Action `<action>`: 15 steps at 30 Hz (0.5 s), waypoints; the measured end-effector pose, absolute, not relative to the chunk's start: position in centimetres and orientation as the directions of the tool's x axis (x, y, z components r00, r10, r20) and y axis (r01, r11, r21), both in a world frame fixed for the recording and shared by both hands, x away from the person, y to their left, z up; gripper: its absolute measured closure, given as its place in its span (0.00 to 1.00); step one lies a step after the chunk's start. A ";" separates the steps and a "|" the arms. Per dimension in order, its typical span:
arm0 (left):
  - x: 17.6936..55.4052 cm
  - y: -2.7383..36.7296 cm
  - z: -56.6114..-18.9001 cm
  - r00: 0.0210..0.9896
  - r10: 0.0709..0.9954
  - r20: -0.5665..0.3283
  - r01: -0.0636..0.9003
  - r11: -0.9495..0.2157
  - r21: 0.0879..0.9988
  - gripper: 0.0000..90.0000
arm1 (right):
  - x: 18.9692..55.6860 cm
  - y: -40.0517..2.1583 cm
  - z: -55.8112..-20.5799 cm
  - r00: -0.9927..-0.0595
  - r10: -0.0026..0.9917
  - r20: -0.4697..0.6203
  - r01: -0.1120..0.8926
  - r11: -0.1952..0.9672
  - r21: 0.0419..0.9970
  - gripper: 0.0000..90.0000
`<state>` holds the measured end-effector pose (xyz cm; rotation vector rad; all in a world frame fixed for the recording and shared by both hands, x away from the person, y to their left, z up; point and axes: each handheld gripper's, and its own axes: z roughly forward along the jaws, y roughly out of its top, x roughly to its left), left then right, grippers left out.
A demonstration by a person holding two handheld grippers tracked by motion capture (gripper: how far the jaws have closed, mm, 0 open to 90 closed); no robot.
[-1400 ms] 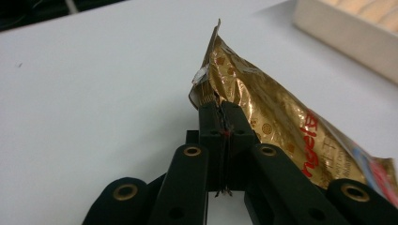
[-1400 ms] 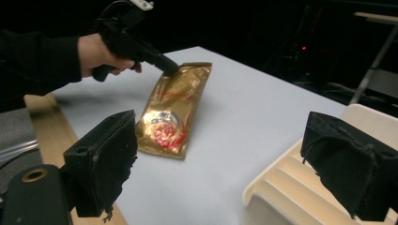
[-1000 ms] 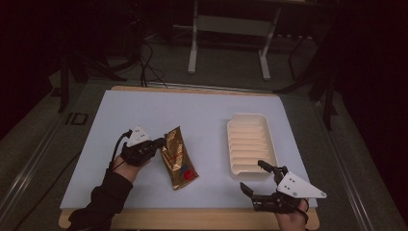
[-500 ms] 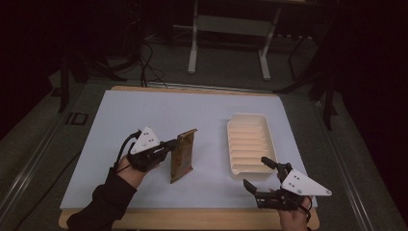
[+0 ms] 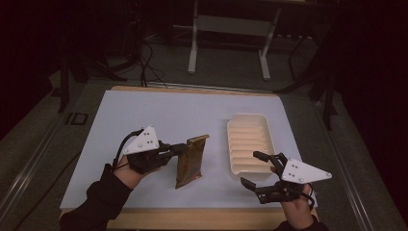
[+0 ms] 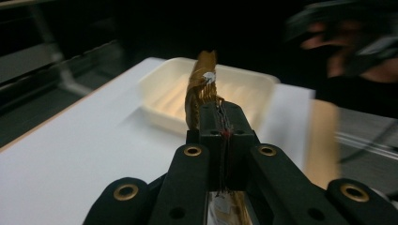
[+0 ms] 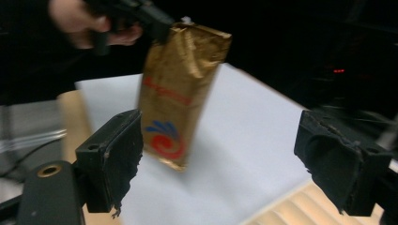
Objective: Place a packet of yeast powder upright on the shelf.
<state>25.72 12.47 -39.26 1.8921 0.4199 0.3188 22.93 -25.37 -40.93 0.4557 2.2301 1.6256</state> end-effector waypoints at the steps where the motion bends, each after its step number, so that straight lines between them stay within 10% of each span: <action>1: 25.6 12.4 -39.2 0.912 0.411 0.017 0.125 -0.317 0.940 0.99 | 23.1 -25.2 -40.8 -0.908 0.413 -0.070 0.064 0.302 0.951 0.18; 15: 24.5 10.9 -38.5 0.963 0.267 0.035 0.055 -0.324 0.944 0.99 | 26.1 -22.6 -40.7 -0.966 0.241 0.092 0.218 0.566 0.795 0.16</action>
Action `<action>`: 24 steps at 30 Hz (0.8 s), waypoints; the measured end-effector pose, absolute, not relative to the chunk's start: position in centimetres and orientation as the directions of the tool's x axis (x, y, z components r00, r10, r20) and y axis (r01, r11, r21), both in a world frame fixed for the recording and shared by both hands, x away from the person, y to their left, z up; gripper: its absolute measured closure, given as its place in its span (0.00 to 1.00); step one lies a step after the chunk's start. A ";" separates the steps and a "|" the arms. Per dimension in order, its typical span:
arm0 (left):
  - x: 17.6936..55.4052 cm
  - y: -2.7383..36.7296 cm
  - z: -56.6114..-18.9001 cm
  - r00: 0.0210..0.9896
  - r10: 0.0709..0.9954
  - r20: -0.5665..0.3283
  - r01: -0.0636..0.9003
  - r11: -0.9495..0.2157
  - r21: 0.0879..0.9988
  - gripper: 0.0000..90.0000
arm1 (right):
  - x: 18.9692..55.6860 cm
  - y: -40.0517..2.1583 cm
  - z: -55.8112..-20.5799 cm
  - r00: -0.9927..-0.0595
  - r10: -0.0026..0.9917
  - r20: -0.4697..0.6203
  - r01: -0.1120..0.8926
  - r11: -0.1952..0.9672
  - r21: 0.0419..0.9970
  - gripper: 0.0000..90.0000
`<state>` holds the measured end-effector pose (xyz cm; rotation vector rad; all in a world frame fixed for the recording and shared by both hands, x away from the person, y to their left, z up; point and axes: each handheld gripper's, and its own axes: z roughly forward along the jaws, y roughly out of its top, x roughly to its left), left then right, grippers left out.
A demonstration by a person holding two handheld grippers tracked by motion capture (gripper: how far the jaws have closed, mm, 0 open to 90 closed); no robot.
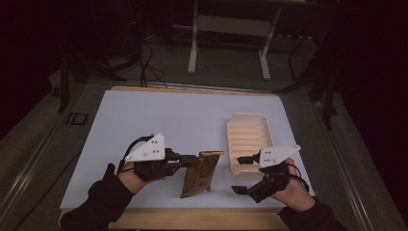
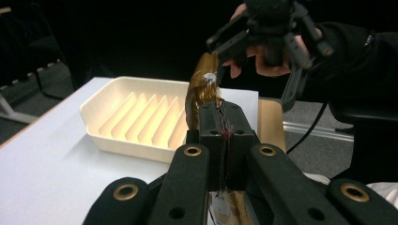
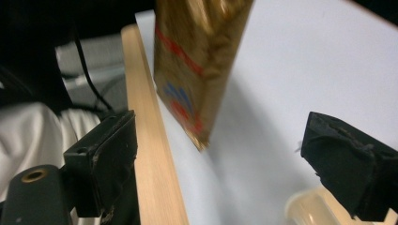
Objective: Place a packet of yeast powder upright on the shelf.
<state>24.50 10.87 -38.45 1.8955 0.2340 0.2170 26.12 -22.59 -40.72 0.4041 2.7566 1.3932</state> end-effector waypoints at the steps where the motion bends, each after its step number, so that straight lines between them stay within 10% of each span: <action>1: 24.5 10.9 -38.5 0.963 0.267 0.035 0.055 -0.324 0.944 0.99 | 26.1 -22.6 -40.7 -0.966 0.241 0.092 0.218 0.566 0.795 0.16; 24: 23.7 9.7 -37.8 0.980 0.197 0.033 0.029 -0.305 0.952 0.99 | 27.5 -19.2 -35.6 -0.992 0.121 0.027 0.110 0.763 0.637 0.16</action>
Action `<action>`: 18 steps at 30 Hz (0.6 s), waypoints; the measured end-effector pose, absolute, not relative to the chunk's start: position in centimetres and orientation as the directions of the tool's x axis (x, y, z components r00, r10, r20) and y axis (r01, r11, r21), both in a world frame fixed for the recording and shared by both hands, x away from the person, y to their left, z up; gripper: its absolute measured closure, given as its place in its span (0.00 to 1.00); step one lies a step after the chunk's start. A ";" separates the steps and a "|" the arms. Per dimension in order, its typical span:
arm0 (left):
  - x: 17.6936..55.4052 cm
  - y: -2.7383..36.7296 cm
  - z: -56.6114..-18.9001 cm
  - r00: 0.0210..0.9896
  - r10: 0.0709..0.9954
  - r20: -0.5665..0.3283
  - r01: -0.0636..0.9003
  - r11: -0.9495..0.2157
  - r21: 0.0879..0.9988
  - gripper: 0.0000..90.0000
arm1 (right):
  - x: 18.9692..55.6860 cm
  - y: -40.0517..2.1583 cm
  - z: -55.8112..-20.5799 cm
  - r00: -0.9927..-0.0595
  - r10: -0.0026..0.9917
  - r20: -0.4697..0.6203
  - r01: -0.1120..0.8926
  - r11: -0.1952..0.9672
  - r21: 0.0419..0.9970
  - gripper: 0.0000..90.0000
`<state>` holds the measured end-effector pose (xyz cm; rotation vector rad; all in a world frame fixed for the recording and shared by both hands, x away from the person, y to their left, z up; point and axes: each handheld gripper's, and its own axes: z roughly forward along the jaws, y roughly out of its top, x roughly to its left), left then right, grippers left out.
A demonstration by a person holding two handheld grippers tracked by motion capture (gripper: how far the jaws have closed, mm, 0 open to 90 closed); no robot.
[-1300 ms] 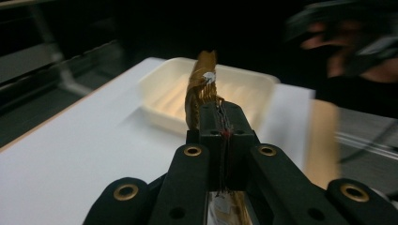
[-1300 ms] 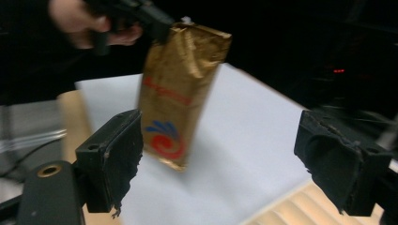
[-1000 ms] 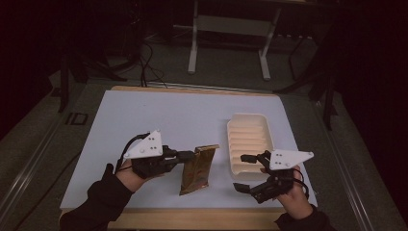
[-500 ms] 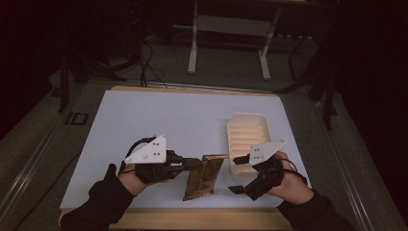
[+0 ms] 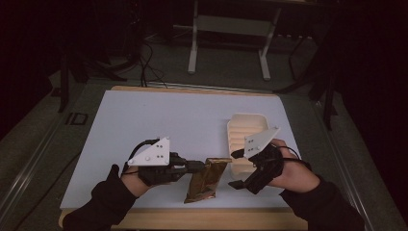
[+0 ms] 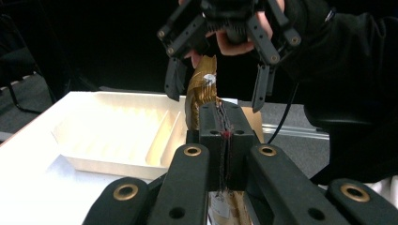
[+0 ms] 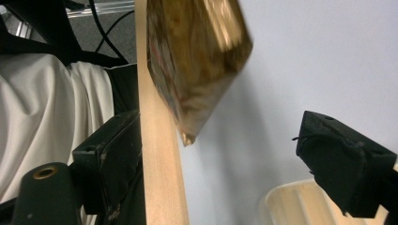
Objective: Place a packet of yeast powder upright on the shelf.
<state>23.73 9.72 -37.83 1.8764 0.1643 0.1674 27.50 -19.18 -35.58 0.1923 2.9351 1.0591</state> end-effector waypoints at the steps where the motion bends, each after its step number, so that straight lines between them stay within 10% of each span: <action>1: 23.8 9.7 -37.8 0.979 0.199 0.034 0.029 -0.304 0.952 0.99 | 27.6 -19.0 -35.3 -0.993 0.114 0.027 0.105 0.769 0.630 0.16; 18: 23.8 8.9 -37.9 0.983 0.180 0.035 0.022 -0.309 0.951 0.99 | 28.1 -15.9 -33.7 -1.000 0.024 0.013 0.028 0.837 0.547 0.38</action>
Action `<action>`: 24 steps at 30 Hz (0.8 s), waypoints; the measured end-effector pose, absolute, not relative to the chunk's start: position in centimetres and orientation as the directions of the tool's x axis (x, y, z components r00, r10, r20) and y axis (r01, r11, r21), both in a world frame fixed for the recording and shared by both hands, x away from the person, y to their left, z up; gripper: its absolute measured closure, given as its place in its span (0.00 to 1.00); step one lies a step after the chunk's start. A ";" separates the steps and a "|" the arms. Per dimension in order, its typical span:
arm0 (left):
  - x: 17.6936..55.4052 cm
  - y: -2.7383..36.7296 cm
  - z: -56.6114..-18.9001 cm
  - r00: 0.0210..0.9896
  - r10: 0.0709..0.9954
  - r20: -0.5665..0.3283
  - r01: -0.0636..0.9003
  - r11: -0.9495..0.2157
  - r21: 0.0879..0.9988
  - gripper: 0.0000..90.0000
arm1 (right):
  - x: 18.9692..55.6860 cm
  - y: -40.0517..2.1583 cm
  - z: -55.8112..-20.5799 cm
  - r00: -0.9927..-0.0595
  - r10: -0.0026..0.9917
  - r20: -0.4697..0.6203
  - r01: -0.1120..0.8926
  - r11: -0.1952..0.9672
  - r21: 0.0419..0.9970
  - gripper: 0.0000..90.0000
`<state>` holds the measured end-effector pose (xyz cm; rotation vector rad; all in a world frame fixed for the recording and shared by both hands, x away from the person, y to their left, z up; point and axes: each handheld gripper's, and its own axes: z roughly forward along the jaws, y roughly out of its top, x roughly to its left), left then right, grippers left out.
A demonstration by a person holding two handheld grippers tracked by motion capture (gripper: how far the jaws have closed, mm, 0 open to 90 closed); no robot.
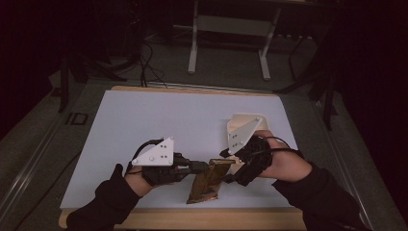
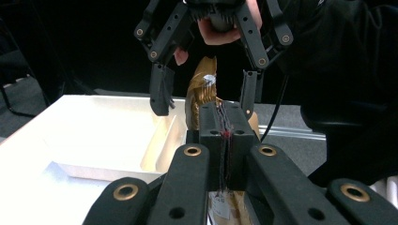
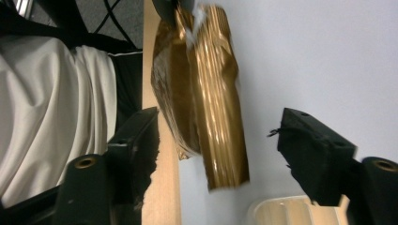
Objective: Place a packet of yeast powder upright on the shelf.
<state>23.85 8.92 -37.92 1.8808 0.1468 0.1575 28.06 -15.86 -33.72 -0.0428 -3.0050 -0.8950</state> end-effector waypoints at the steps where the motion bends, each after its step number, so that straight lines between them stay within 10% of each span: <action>1: 23.9 8.9 -37.9 0.982 0.186 0.039 0.021 -0.312 0.950 0.99 | 28.1 -15.7 -33.6 -1.000 0.016 0.016 0.022 0.838 0.545 0.41; 24: 24.4 8.4 -38.6 0.976 0.217 0.012 0.052 -0.289 0.956 0.99 | 28.3 -14.6 -33.1 -0.997 -0.066 0.035 -0.044 0.900 0.433 0.91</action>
